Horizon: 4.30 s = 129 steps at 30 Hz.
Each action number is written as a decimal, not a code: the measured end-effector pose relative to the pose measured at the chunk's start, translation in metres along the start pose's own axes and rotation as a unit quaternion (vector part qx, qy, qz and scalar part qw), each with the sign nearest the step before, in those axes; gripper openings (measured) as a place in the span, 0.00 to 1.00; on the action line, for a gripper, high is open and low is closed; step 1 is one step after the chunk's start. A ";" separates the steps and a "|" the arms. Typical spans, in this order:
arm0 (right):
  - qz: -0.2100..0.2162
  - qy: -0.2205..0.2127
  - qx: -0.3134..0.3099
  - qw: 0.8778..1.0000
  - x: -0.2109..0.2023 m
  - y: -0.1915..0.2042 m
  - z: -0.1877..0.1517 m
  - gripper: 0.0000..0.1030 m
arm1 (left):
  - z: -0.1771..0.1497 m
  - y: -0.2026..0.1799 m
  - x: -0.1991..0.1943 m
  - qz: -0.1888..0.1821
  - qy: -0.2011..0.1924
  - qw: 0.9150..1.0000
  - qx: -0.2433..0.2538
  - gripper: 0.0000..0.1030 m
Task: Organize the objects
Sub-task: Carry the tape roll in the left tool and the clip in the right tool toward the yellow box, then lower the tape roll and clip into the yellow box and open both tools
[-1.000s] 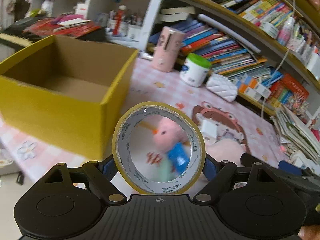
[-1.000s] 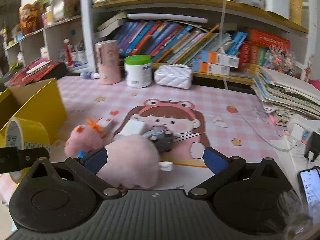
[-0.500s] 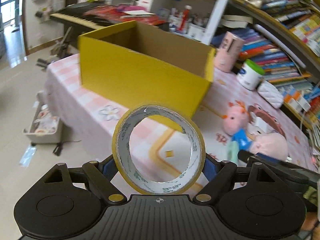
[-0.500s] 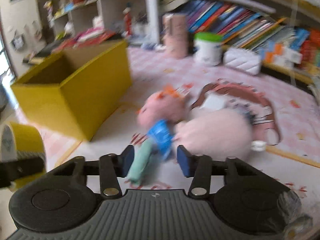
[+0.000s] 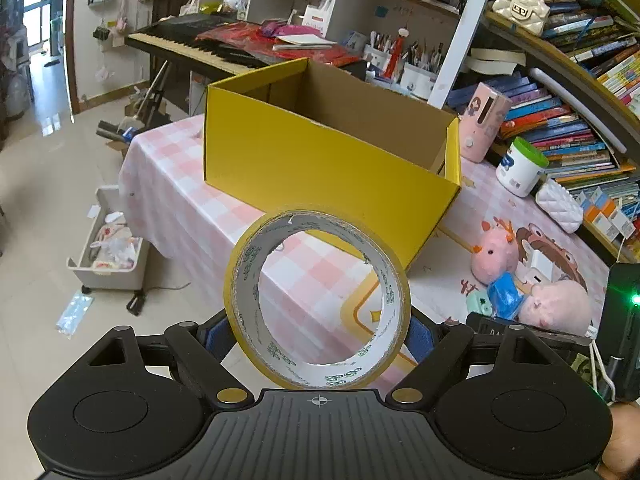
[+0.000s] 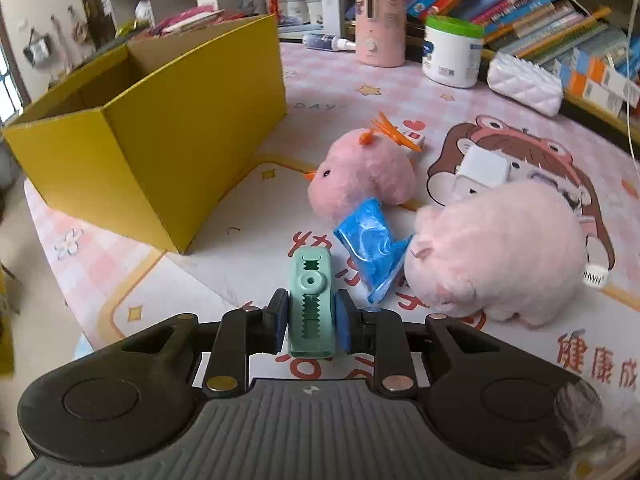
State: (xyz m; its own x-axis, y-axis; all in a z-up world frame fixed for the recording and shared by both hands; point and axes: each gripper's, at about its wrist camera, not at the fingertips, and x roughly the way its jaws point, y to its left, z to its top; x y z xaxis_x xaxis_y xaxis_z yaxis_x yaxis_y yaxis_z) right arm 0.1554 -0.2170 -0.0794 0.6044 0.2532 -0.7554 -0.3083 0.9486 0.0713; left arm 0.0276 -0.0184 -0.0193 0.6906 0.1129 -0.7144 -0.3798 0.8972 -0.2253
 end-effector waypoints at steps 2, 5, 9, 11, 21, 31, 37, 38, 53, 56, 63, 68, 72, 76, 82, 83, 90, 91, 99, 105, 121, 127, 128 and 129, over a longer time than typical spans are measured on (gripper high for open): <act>0.002 0.005 0.005 1.000 -0.001 0.001 0.001 0.23 | 0.003 0.003 0.001 -0.007 -0.001 1.000 -0.003 0.82; 0.009 -0.007 0.016 1.000 -0.015 0.001 0.003 0.23 | 0.007 0.008 0.003 -0.026 -0.003 1.000 -0.001 0.82; 0.005 -0.032 0.033 0.999 -0.037 0.007 0.005 0.23 | 0.014 0.013 0.006 -0.061 -0.005 0.998 0.017 0.82; 0.000 -0.039 0.045 0.998 -0.048 0.012 0.002 0.23 | 0.018 0.020 0.006 -0.080 -0.007 0.997 0.025 0.82; -0.036 -0.066 0.063 0.995 -0.097 0.073 -0.021 0.23 | 0.030 0.067 -0.004 -0.138 0.003 0.989 0.055 0.82; -0.039 -0.062 0.078 0.994 -0.119 0.150 -0.063 0.23 | 0.023 0.125 -0.022 -0.163 0.022 0.982 0.095 0.82; -0.031 -0.055 0.073 0.995 -0.124 0.187 -0.075 0.23 | 0.021 0.154 -0.033 -0.166 0.021 0.982 0.093 0.82; -0.030 -0.055 0.071 0.996 -0.125 0.192 -0.075 0.23 | 0.021 0.158 -0.035 -0.167 0.020 0.982 0.091 0.82; -0.019 -0.060 0.039 0.997 -0.124 0.238 -0.063 0.23 | 0.036 0.200 -0.047 -0.164 -0.011 0.984 0.062 0.82; -0.019 -0.062 0.039 0.997 -0.124 0.241 -0.061 0.23 | 0.037 0.201 -0.047 -0.167 -0.012 0.984 0.064 0.82; -0.020 -0.066 0.030 0.997 -0.121 0.249 -0.052 0.23 | 0.042 0.204 -0.047 -0.170 -0.022 0.983 0.065 0.82; -0.020 -0.065 0.026 0.997 -0.116 0.250 -0.043 0.23 | 0.048 0.204 -0.043 -0.169 -0.028 0.983 0.063 0.82; -0.018 -0.064 0.023 0.997 -0.109 0.249 -0.036 0.23 | 0.053 0.199 -0.038 -0.169 -0.031 0.983 0.064 0.82; -0.016 -0.066 0.026 0.997 -0.101 0.242 -0.026 0.23 | 0.063 0.190 -0.032 -0.168 -0.039 0.982 0.071 0.82; -0.014 -0.079 0.027 0.996 -0.090 0.229 -0.002 0.23 | 0.085 0.167 -0.018 -0.171 -0.055 0.981 0.078 0.82; -0.013 -0.082 0.028 0.996 -0.089 0.226 0.004 0.23 | 0.089 0.163 -0.016 -0.172 -0.058 0.980 0.080 0.82; -0.003 -0.108 0.037 0.993 -0.078 0.200 0.045 0.23 | 0.118 0.128 0.003 -0.180 -0.080 0.976 0.090 0.82; -0.001 -0.117 0.036 0.993 -0.078 0.196 0.052 0.23 | 0.123 0.122 0.007 -0.181 -0.083 0.976 0.092 0.82; -0.005 -0.177 0.003 0.984 -0.068 0.168 0.106 0.23 | 0.149 0.078 0.034 -0.169 -0.100 0.974 0.116 0.82; -0.001 -0.162 -0.008 0.987 -0.037 0.145 0.132 0.23 | 0.161 0.053 0.057 -0.150 -0.099 0.975 0.134 0.82; 0.018 -0.059 -0.116 0.991 0.046 0.133 0.145 0.23 | 0.158 0.032 0.119 -0.058 -0.027 0.984 0.166 0.82; 0.031 -0.046 -0.174 0.983 0.058 0.135 0.150 0.23 | 0.158 0.024 0.124 -0.044 -0.029 0.981 0.185 0.82; 0.034 -0.042 -0.178 0.983 0.059 0.134 0.151 0.23 | 0.158 0.023 0.125 -0.044 -0.029 0.981 0.185 0.82; 0.038 -0.041 -0.179 0.982 0.061 0.133 0.152 0.23 | 0.159 0.022 0.126 -0.043 -0.029 0.981 0.185 0.82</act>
State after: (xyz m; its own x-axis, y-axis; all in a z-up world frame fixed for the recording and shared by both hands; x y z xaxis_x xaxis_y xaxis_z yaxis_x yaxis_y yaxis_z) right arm 0.2628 -0.0464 -0.0165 0.6222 0.3483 -0.7012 -0.5846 0.8023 -0.1202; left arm 0.2040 0.0830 -0.0089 0.7476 0.0441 -0.6627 -0.0758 0.9969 -0.0192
